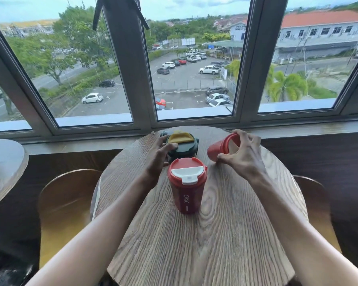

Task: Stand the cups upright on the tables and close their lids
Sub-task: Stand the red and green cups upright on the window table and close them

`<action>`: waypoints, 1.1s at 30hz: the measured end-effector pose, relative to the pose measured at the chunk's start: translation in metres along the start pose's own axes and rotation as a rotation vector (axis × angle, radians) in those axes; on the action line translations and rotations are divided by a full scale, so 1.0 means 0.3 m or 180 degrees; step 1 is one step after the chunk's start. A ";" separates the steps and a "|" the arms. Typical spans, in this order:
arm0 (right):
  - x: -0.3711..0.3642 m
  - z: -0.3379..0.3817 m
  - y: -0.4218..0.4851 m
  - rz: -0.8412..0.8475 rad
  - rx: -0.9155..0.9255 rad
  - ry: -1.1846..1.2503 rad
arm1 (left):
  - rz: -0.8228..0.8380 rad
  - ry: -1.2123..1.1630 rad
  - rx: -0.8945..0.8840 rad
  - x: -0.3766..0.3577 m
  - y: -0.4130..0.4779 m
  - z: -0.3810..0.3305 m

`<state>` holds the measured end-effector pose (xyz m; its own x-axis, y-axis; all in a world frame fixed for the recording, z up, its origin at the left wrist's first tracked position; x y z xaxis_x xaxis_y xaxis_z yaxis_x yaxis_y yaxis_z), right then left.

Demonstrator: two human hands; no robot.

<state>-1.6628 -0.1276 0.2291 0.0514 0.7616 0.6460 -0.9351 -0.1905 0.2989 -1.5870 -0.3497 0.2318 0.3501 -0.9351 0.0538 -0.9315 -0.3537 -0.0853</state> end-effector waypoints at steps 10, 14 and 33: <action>0.014 0.124 0.084 0.0941 0.0491 -0.0059 | -0.0052 0.0000 -0.0014 -0.002 -0.013 -0.005; 0.010 0.129 0.106 0.1064 0.0615 -0.0173 | -0.0062 0.0005 0.0000 -0.001 -0.011 -0.003; 0.025 0.128 0.125 0.1583 0.0724 -0.0042 | -0.0098 0.0121 0.0004 0.008 -0.007 -0.001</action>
<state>-1.6840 -0.1528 0.2720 -0.3719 0.5378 0.7566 -0.7484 -0.6560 0.0984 -1.5843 -0.3511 0.2323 0.3745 -0.9224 0.0941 -0.9202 -0.3822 -0.0844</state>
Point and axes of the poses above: each hand's wrist, its own y-axis towards the middle knuckle, its own x-axis out of the back of the hand, z = x × y, the point moved 1 cm from there along y, towards the middle knuckle, and after that the axes turned 5 degrees about x, right-handed, at the moved point
